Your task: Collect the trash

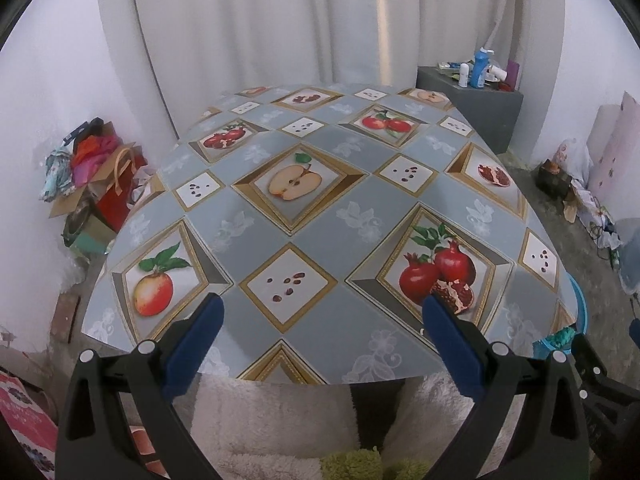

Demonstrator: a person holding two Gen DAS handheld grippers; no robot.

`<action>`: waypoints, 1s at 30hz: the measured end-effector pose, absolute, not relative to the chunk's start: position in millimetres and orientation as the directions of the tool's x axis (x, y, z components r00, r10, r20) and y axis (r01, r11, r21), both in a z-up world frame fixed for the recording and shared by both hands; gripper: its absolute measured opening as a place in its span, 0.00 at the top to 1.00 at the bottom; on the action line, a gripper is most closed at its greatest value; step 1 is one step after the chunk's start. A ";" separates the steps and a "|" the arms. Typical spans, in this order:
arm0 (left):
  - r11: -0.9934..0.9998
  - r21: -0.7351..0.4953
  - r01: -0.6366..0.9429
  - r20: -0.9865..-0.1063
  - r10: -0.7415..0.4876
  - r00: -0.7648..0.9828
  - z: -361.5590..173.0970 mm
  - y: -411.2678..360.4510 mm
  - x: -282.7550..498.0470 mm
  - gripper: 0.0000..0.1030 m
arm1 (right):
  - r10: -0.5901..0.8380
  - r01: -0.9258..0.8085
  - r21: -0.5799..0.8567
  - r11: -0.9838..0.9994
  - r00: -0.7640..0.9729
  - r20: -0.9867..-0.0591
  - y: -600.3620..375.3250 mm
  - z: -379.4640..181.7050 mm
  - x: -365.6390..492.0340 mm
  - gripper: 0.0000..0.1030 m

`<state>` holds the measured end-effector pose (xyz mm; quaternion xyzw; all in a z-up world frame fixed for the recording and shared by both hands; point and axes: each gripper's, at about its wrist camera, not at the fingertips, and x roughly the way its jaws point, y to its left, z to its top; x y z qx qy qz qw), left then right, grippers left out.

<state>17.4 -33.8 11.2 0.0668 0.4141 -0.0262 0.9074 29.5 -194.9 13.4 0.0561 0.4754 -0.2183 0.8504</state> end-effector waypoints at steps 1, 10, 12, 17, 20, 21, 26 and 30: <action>0.989 0.100 0.106 -0.756 0.006 0.654 10.6 -34.8 17.6 0.05 | -0.319 0.424 -0.114 0.898 0.451 -0.833 -195.3 13.3 29.7 0.08; 0.988 0.093 0.121 -0.762 -0.008 0.648 9.1 -40.3 17.2 0.05 | -0.328 0.432 -0.124 0.893 0.438 -0.837 -196.7 10.1 33.0 0.08; 0.987 0.082 0.136 -0.766 -0.025 0.642 9.0 -42.9 16.7 0.05 | -0.332 0.437 -0.125 0.890 0.436 -0.837 -198.6 10.5 33.0 0.08; 0.983 0.073 0.170 -0.768 -0.053 0.638 9.5 -51.3 13.2 0.05 | -0.337 0.450 -0.125 0.884 0.431 -0.837 -201.2 10.7 31.9 0.08; 0.982 0.068 0.174 -0.772 -0.059 0.633 8.4 -52.2 13.1 0.05 | -0.340 0.453 -0.126 0.883 0.429 -0.837 -202.5 10.8 30.9 0.08; 0.982 0.066 0.174 -0.773 -0.060 0.632 8.0 -52.0 13.2 0.05 | -0.342 0.454 -0.128 0.882 0.428 -0.837 -202.7 10.8 30.8 0.08; 0.983 0.059 0.176 -0.775 -0.066 0.629 6.7 -52.0 13.6 0.05 | -0.345 0.458 -0.128 0.880 0.430 -0.834 -204.9 11.9 30.5 0.08; 0.982 0.044 0.184 -0.777 -0.082 0.624 5.0 -52.4 12.5 0.05 | -0.347 0.458 -0.130 0.880 0.430 -0.834 -204.8 12.0 30.1 0.08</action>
